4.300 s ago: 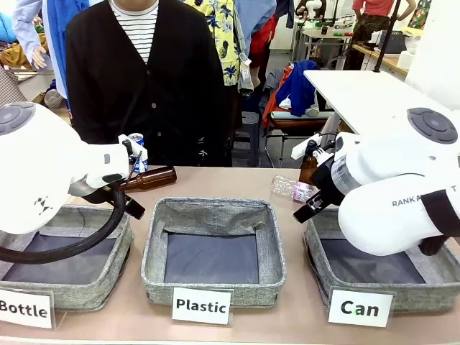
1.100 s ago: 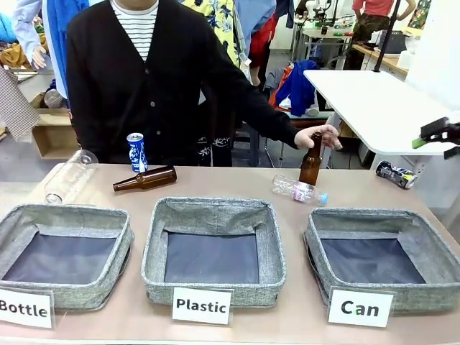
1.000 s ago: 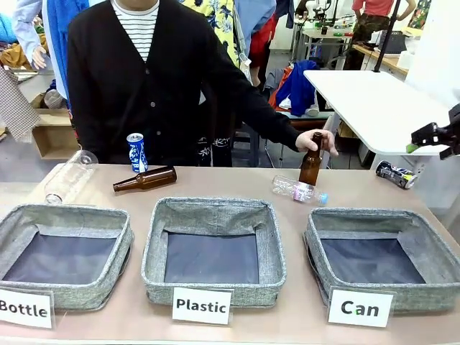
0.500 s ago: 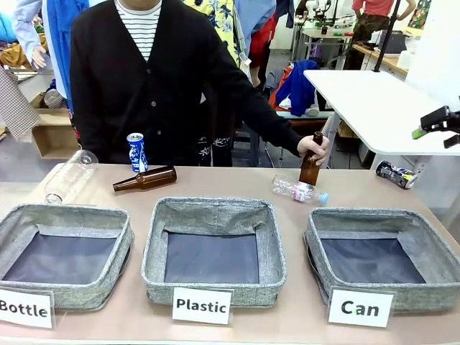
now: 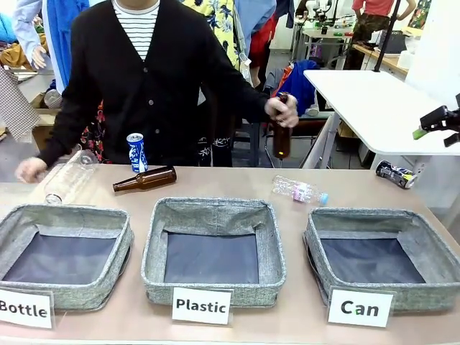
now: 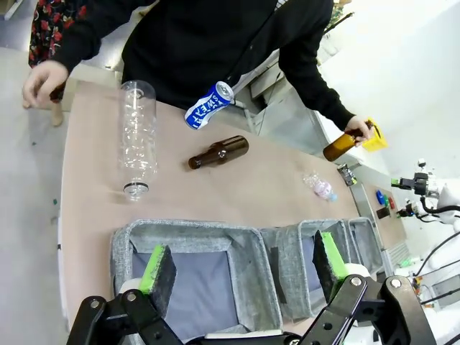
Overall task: Sort the can waste into the basket.
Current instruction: Pick up the can waste from the table and place it in the right Fabric basket.
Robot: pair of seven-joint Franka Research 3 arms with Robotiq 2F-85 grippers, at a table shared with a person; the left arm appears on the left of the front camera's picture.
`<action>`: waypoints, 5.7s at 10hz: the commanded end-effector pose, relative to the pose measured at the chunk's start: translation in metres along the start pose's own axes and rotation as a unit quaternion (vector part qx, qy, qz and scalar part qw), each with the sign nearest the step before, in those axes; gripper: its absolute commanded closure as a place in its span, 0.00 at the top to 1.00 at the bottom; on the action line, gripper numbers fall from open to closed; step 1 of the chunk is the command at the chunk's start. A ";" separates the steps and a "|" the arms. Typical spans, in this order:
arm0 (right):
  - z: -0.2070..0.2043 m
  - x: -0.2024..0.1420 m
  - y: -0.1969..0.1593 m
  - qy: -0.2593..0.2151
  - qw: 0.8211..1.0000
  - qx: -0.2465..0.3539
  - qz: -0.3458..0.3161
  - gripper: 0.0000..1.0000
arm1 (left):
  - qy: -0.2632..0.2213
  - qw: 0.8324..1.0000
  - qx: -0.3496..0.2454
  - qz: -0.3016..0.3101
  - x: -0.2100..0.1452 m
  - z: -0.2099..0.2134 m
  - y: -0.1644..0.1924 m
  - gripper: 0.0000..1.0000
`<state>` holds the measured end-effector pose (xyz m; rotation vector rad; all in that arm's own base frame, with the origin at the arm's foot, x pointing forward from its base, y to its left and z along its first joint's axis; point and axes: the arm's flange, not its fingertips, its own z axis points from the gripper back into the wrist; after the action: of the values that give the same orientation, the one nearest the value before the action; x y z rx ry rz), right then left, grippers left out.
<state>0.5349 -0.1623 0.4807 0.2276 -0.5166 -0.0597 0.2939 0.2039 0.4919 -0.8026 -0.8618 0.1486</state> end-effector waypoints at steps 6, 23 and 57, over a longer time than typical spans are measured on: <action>-0.119 0.078 -0.050 0.115 0.981 -0.041 0.149 1.00 | -0.002 1.000 -0.007 -0.010 0.002 0.000 0.001 1.00; -0.275 0.126 -0.059 0.230 0.950 -0.051 0.205 0.41 | -0.203 0.972 -0.115 0.039 0.081 0.196 0.006 1.00; 0.004 -0.053 0.086 0.205 0.728 0.653 0.046 1.00 | 0.192 0.970 -0.123 -0.080 -0.037 -0.073 -0.064 1.00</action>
<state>0.4599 -0.0566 0.4631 1.1255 0.1148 0.9497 0.3109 0.1023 0.4818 -0.9436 -0.5838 -0.2620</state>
